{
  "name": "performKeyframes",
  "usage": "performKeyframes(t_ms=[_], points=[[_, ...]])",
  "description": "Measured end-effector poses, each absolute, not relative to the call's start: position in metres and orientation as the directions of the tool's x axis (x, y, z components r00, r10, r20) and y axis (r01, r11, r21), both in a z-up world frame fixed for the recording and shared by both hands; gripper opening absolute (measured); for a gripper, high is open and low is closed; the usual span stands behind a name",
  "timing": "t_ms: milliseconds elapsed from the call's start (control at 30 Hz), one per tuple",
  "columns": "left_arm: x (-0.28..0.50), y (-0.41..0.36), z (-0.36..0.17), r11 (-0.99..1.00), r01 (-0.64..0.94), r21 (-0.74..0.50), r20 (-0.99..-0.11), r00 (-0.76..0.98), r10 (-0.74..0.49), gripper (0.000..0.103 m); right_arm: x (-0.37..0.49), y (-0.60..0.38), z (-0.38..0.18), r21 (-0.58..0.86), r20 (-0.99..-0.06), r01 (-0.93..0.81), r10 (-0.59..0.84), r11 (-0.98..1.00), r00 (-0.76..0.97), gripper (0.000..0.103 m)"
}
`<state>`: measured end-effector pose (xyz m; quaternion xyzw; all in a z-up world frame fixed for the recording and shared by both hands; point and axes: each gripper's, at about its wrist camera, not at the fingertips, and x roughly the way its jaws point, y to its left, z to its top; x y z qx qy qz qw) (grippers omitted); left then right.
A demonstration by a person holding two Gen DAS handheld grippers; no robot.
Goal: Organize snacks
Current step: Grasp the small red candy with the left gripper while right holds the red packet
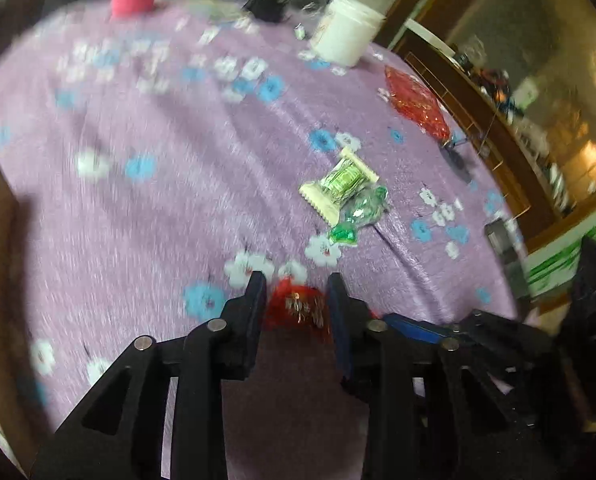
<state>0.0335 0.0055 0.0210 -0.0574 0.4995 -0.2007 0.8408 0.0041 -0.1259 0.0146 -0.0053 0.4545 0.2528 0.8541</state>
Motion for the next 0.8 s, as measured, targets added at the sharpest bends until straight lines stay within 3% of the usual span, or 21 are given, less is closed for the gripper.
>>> performKeyframes(t_ms=[100, 133, 433, 800], points=[[0.023, -0.016, 0.021, 0.926, 0.356, -0.121, -0.840, 0.461, -0.287, 0.032, 0.005, -0.127, 0.015, 0.226, -0.777, -0.433, 0.430, 0.872, 0.459, 0.043], [0.020, -0.018, 0.022, 0.925, 0.366, -0.104, -0.839, 0.468, -0.279, 0.027, 0.004, -0.128, 0.016, 0.225, -0.776, -0.434, 0.430, 0.872, 0.461, 0.043], [0.005, 0.013, 0.032, 0.931, 0.318, -0.178, -0.818, 0.478, -0.319, 0.022, 0.006, -0.126, 0.016, 0.239, -0.766, -0.433, 0.443, 0.869, 0.466, 0.042], [-0.061, 0.110, 0.090, 0.912, 0.186, -0.366, -0.683, 0.612, -0.399, 0.023, 0.013, -0.146, 0.015, 0.388, -0.693, -0.384, 0.540, 0.838, 0.477, 0.041]])
